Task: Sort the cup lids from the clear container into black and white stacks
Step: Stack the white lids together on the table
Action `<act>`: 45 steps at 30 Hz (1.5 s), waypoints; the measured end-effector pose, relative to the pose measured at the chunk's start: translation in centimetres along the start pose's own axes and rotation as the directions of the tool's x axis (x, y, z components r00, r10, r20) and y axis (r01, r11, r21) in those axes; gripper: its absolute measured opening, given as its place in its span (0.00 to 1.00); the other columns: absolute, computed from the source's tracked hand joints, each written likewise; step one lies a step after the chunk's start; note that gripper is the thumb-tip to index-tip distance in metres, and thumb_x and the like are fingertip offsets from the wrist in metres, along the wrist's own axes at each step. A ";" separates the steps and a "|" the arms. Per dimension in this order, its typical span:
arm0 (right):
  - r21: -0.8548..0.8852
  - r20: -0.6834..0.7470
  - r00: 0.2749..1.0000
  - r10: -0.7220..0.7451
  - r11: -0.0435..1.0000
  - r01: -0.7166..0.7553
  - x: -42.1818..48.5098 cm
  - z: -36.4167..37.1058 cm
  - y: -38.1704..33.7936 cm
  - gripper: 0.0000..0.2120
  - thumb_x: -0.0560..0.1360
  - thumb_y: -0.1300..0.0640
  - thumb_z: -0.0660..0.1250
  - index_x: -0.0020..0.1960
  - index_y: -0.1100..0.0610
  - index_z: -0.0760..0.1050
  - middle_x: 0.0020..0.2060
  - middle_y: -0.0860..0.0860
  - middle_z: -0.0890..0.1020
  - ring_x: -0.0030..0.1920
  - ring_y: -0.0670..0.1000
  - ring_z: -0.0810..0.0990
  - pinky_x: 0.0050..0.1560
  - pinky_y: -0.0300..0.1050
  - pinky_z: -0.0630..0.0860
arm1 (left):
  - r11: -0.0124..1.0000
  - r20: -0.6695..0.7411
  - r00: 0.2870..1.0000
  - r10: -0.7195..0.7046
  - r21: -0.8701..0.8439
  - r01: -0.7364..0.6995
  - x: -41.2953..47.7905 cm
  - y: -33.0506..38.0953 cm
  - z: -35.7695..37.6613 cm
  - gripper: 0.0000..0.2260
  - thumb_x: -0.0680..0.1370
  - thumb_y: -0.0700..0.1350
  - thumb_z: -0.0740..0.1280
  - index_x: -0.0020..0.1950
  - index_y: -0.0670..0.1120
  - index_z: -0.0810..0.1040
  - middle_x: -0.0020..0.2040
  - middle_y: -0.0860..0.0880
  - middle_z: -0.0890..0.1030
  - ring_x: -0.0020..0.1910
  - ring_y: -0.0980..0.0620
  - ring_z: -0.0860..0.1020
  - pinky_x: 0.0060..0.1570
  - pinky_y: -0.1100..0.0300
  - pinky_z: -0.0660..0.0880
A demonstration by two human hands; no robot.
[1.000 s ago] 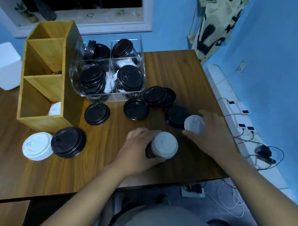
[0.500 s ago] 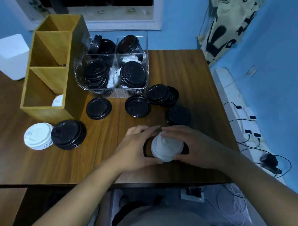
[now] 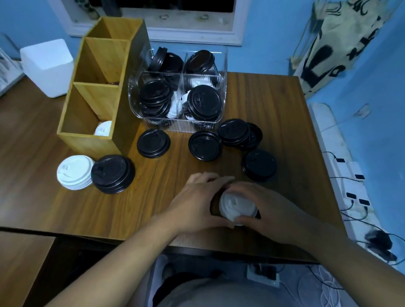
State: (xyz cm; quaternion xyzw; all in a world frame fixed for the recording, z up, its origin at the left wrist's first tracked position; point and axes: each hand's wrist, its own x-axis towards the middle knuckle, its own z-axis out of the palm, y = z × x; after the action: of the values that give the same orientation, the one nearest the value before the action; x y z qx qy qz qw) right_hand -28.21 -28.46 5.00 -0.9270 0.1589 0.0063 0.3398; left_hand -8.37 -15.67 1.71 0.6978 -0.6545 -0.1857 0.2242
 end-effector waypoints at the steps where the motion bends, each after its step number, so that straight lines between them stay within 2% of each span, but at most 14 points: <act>1: 0.017 -0.007 1.000 -0.008 1.000 0.008 0.0 0.0 0.0 0.32 0.75 0.43 0.71 0.74 0.36 0.59 0.71 0.34 0.65 0.68 0.33 0.64 0.65 0.27 0.61 | 1.000 -0.015 1.000 0.015 -0.005 -0.015 -0.1 0.2 -0.1 0.48 0.65 0.74 0.73 0.80 0.57 0.63 0.70 0.55 0.71 0.72 0.56 0.64 0.72 0.62 0.55; 4: 0.036 -0.057 0.997 -0.048 0.998 0.050 -0.3 0.9 0.3 0.36 0.74 0.43 0.73 0.76 0.41 0.59 0.74 0.36 0.63 0.73 0.38 0.62 0.70 0.29 0.59 | 0.998 -0.050 0.998 0.037 -0.054 -0.040 -1.0 0.1 -0.4 0.46 0.68 0.66 0.78 0.80 0.51 0.65 0.68 0.60 0.70 0.73 0.57 0.63 0.73 0.64 0.55; 11: -0.091 -0.166 0.982 -0.084 0.993 0.070 2.2 3.4 -1.9 0.38 0.69 0.41 0.76 0.75 0.40 0.62 0.73 0.38 0.64 0.71 0.41 0.64 0.69 0.44 0.67 | 0.999 -0.245 0.969 0.029 0.030 -0.023 -6.7 -3.4 -4.6 0.30 0.76 0.58 0.75 0.73 0.46 0.74 0.66 0.50 0.77 0.69 0.52 0.72 0.67 0.52 0.72; 14: -0.060 -0.183 0.977 -0.111 0.993 0.102 5.2 3.6 -5.0 0.39 0.68 0.41 0.77 0.74 0.38 0.63 0.72 0.35 0.64 0.72 0.39 0.63 0.69 0.44 0.66 | 0.994 -0.496 0.867 0.039 0.105 0.015 -9.8 -5.1 -7.9 0.19 0.77 0.49 0.76 0.65 0.43 0.80 0.60 0.49 0.81 0.62 0.48 0.77 0.65 0.54 0.73; 17: -0.063 -0.167 0.972 -0.164 0.986 0.155 9.1 3.8 -9.4 0.39 0.68 0.40 0.77 0.73 0.37 0.62 0.73 0.32 0.61 0.72 0.36 0.60 0.69 0.35 0.57 | 0.973 -0.706 0.708 -0.024 0.147 0.179 -13.3 -8.2 -11.0 0.16 0.76 0.45 0.75 0.61 0.40 0.81 0.58 0.46 0.82 0.58 0.46 0.78 0.64 0.58 0.70; 19: -0.049 -0.162 0.964 -0.211 0.977 0.206 12.0 4.3 -12.7 0.38 0.68 0.42 0.77 0.73 0.39 0.63 0.73 0.33 0.61 0.72 0.36 0.59 0.67 0.31 0.54 | 0.942 -0.762 0.629 -0.153 0.080 0.326 -15.6 -11.3 -12.5 0.20 0.74 0.46 0.74 0.63 0.40 0.78 0.60 0.46 0.79 0.60 0.45 0.76 0.64 0.61 0.69; 21: -0.055 -0.171 0.952 -0.255 0.967 0.249 14.9 5.2 -16.0 0.37 0.69 0.43 0.77 0.73 0.42 0.65 0.74 0.36 0.61 0.72 0.38 0.60 0.66 0.30 0.54 | 0.888 -0.727 0.593 -0.345 -0.048 0.458 -17.3 -14.3 -13.5 0.30 0.72 0.52 0.75 0.70 0.43 0.72 0.66 0.48 0.74 0.66 0.45 0.72 0.67 0.54 0.70; 24: -0.111 -0.174 0.939 -0.295 0.954 0.279 19.0 7.0 -19.7 0.35 0.70 0.43 0.76 0.72 0.45 0.66 0.73 0.41 0.61 0.71 0.41 0.61 0.65 0.30 0.57 | 0.784 -0.521 0.608 -0.600 -0.228 0.578 -17.9 -17.3 -14.3 0.49 0.67 0.59 0.81 0.80 0.47 0.60 0.76 0.49 0.68 0.74 0.49 0.66 0.73 0.50 0.66; 26: -0.168 -0.175 0.930 -0.324 0.940 0.296 21.2 8.3 -21.1 0.34 0.71 0.43 0.76 0.72 0.47 0.67 0.71 0.44 0.64 0.71 0.44 0.64 0.67 0.34 0.64 | 0.798 -0.444 0.671 -0.594 -0.225 0.559 -17.4 -18.3 -14.5 0.53 0.64 0.68 0.77 0.81 0.48 0.59 0.74 0.50 0.71 0.73 0.48 0.69 0.72 0.50 0.67; 29: -0.189 -0.157 0.934 -0.322 0.938 0.292 23.7 9.7 -22.4 0.33 0.71 0.44 0.76 0.71 0.49 0.67 0.69 0.46 0.66 0.70 0.46 0.65 0.67 0.38 0.64 | 0.831 -0.447 0.710 -0.544 -0.170 0.529 -17.3 -18.9 -14.6 0.48 0.63 0.71 0.71 0.78 0.47 0.67 0.69 0.50 0.77 0.67 0.47 0.74 0.68 0.47 0.70; 32: -0.223 -0.105 0.940 -0.325 0.929 0.296 25.4 10.4 -23.2 0.32 0.71 0.45 0.76 0.71 0.50 0.68 0.69 0.47 0.67 0.70 0.47 0.66 0.66 0.38 0.63 | 0.869 -0.470 0.737 -0.486 -0.166 0.467 -17.5 -19.0 -14.7 0.44 0.65 0.69 0.75 0.75 0.50 0.70 0.67 0.53 0.78 0.66 0.51 0.75 0.68 0.48 0.71; 38: -0.343 -0.003 0.953 -0.304 0.895 0.285 26.9 11.1 -23.0 0.33 0.72 0.42 0.74 0.73 0.49 0.69 0.74 0.45 0.69 0.75 0.48 0.62 0.74 0.48 0.63 | 0.861 -0.423 0.753 -0.505 -0.186 0.473 -17.7 -20.2 -14.2 0.49 0.66 0.67 0.77 0.81 0.54 0.59 0.77 0.56 0.69 0.75 0.55 0.65 0.76 0.55 0.55; 41: -0.344 0.017 0.959 -0.281 0.899 0.270 26.7 10.8 -22.8 0.32 0.73 0.35 0.68 0.73 0.45 0.68 0.75 0.41 0.66 0.75 0.46 0.60 0.71 0.46 0.63 | 0.874 -0.437 0.759 -0.482 -0.173 0.455 -17.5 -20.7 -13.9 0.45 0.67 0.68 0.76 0.78 0.57 0.63 0.74 0.58 0.71 0.73 0.56 0.66 0.74 0.54 0.57; 45: -0.284 -0.039 0.958 -0.283 0.923 0.261 26.6 10.9 -23.1 0.24 0.76 0.41 0.69 0.69 0.48 0.73 0.73 0.43 0.71 0.72 0.47 0.65 0.65 0.45 0.68 | 0.883 -0.459 0.760 -0.461 -0.148 0.446 -17.4 -20.8 -13.5 0.41 0.66 0.67 0.77 0.75 0.58 0.67 0.70 0.60 0.74 0.70 0.58 0.66 0.68 0.60 0.54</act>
State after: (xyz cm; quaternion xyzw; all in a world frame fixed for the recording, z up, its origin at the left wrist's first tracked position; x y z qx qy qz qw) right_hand 4.96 -12.69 7.89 -0.9778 0.0396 -0.0553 0.1982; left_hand 15.11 3.55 0.78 0.8555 -0.3867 -0.0646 0.3383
